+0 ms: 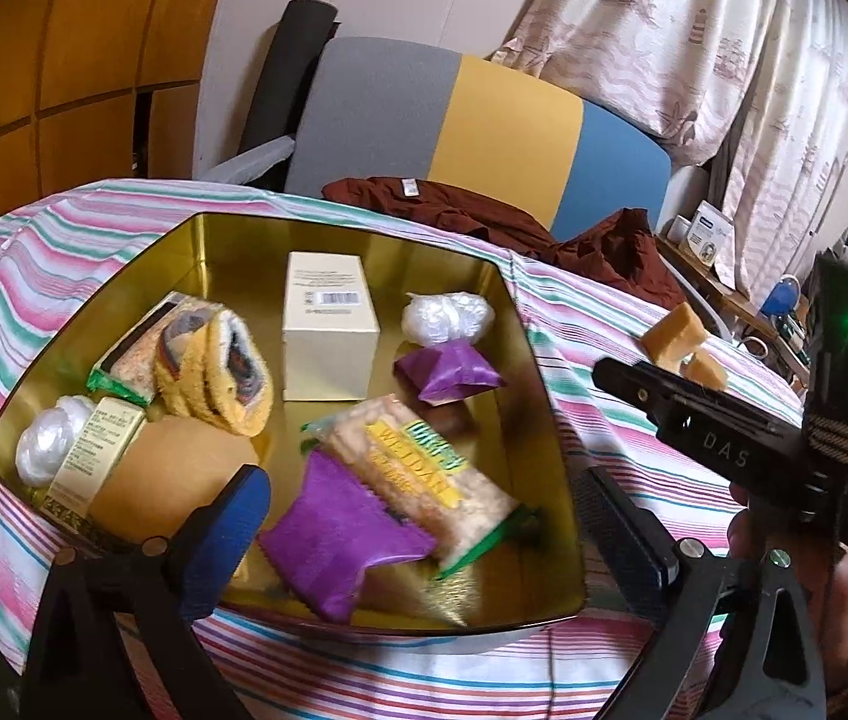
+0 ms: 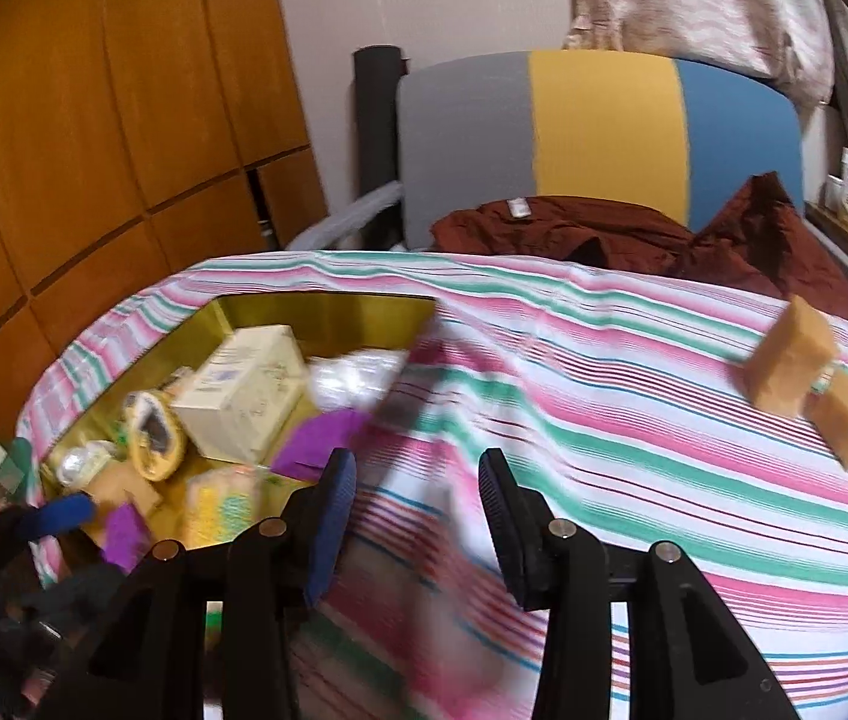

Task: Organize objects
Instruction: 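Move the right tool to the yellow sponges and grasp one sponge, then grasp the other yellow sponge with the left tool while the right tool holds its sponge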

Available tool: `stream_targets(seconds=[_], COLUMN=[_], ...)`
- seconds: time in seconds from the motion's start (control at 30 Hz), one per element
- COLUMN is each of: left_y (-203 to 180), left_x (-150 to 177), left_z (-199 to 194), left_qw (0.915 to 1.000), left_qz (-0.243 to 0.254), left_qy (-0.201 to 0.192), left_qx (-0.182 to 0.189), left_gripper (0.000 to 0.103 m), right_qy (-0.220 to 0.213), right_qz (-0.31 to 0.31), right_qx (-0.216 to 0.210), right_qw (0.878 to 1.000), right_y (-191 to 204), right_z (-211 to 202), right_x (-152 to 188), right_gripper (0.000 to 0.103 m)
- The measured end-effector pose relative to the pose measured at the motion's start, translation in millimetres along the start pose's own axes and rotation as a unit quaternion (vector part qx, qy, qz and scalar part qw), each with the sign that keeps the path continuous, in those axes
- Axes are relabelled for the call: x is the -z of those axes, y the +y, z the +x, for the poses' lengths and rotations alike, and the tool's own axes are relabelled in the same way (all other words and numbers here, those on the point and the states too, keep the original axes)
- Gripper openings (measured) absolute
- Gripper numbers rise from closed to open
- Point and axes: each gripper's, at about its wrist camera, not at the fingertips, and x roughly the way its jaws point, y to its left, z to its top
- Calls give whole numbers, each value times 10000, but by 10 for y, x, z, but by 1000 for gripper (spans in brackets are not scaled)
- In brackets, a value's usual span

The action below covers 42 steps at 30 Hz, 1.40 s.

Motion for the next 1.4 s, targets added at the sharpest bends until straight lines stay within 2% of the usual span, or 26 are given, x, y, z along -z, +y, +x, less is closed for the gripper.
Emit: stream_targets(seconds=[0.23,0.4,0.6,0.67,0.8,1.0,1.1,1.17,1.3,1.4], left_y=[-325,-613,-912,-989,-1105,-1233,-1257,-1280,-1373,-1514], left_x=[-17,24,81,111,177,227,227,221,143,52], left_z=[37,98,117,136,168,183,220,271,357,403], left_qw=[9991,9966,9923,9911,9887,9847,9837,9836,9840,9822], left_qz=[370,684,1033,1098,1221,1495,1556,1538,1482,1609], left_qy=[125,272,389,460,615,691,721,777,794,707], left_qx=[191,364,554,598,623,563,545,538,598,663], left_gripper=[103,103,103,103,103,103,103,103,103,103], right_qy=[291,458,96,-27,-13,346,517,429,158,339], right_qz=[434,1015,1092,1121,1087,918,1050,1075,1072,1169], right_qx=[729,1285,2283,2321,2382,2442,2284,2246,2347,2447], right_qw=[9960,9854,9674,9662,9651,9647,9665,9676,9660,9619], right_y=[-762,-1409,-1986,-2166,-2416,-2584,-2648,-2649,-2616,-2592], right_z=[-62,-139,-300,-298,-153,210,296,273,165,93], right_x=[169,218,51,-52,-192,-217,-179,-141,-141,-117], right_gripper=[47,50,68,74,74,74,69,65,60,59])
